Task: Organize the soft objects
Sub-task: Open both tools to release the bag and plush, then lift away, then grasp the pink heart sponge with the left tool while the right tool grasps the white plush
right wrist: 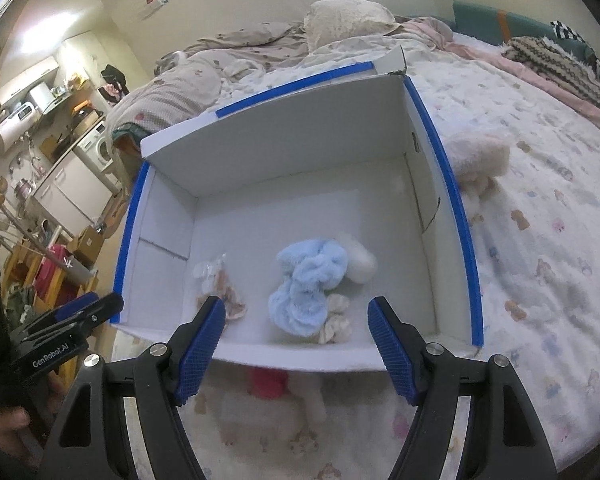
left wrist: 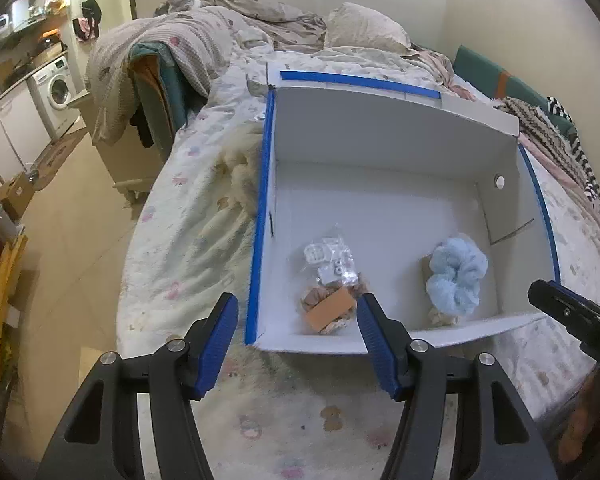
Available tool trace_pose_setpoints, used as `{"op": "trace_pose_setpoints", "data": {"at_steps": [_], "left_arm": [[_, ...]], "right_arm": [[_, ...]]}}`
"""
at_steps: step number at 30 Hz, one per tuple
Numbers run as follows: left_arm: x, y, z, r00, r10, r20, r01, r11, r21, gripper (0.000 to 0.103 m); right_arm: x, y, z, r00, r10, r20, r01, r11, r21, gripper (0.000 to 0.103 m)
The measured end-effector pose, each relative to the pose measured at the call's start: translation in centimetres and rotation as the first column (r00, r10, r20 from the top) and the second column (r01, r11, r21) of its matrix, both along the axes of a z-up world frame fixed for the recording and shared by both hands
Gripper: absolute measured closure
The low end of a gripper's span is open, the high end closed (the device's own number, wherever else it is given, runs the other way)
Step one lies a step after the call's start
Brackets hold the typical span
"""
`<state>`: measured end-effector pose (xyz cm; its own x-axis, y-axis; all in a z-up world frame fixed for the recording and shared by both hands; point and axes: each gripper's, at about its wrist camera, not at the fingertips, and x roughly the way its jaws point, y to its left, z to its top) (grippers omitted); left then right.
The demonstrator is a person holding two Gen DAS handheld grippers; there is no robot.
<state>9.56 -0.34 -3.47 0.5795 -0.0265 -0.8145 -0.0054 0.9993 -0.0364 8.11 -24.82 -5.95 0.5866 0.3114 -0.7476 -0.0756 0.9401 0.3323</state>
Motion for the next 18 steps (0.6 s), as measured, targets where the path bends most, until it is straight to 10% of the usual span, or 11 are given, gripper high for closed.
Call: {"op": "trace_pose_setpoints", "data": {"at_steps": [18], "left_arm": [[-1.9, 1.0, -1.7, 0.996, 0.040, -0.080, -0.040, 0.999, 0.004, 0.045]], "right_arm": [[-3.2, 0.2, -2.8, 0.991, 0.040, -0.129, -0.031, 0.997, 0.072, 0.025]]}}
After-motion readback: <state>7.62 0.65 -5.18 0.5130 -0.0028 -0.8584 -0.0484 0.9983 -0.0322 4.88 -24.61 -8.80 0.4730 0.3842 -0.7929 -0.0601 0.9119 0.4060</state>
